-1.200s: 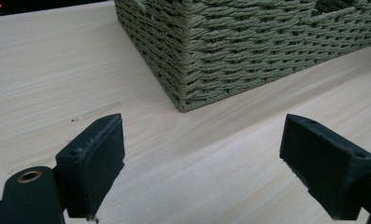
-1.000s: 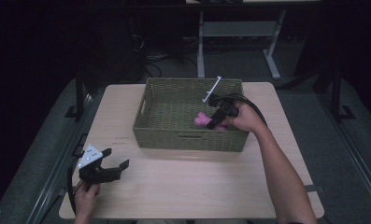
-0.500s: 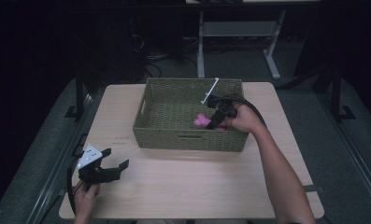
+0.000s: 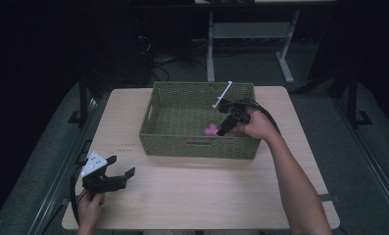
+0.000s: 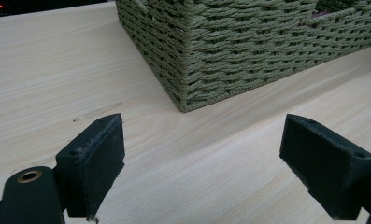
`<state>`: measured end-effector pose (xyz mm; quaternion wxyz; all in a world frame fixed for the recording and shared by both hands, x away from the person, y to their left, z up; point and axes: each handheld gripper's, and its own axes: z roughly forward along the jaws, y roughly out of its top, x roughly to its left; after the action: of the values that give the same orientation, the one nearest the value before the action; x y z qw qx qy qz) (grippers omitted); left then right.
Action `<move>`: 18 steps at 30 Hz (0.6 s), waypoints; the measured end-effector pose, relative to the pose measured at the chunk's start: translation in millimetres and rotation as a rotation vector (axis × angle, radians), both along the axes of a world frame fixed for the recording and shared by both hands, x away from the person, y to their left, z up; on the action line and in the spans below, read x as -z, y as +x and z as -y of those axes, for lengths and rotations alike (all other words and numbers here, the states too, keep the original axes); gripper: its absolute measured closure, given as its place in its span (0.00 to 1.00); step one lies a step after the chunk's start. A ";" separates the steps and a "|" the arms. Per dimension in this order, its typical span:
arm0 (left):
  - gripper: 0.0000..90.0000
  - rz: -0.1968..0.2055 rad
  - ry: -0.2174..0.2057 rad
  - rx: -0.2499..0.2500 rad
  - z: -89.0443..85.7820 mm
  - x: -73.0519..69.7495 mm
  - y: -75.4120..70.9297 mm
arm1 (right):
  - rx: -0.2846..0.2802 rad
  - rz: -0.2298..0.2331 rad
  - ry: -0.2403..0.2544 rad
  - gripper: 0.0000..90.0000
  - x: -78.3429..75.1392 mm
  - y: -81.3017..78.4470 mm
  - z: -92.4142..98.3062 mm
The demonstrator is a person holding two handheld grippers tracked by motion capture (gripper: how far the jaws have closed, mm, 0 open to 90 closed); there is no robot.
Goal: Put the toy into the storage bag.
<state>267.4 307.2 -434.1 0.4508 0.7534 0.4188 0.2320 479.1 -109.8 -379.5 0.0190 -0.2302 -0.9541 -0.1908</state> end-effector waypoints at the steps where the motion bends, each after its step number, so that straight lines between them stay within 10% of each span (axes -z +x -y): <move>1: 0.15 0.001 0.001 0.001 0.4 0.0 0.0 | 0.004 -0.003 0.003 0.58 -0.4 -0.3 1.1; 18: 0.15 -0.001 0.004 0.006 3.1 0.1 0.7 | 0.041 0.048 0.081 0.48 -25.9 -14.1 18.2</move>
<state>268.1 304.2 -434.1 0.4498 0.7557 0.4163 0.2308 465.0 -128.1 -353.6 0.0015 -0.2440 -0.9409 -0.2351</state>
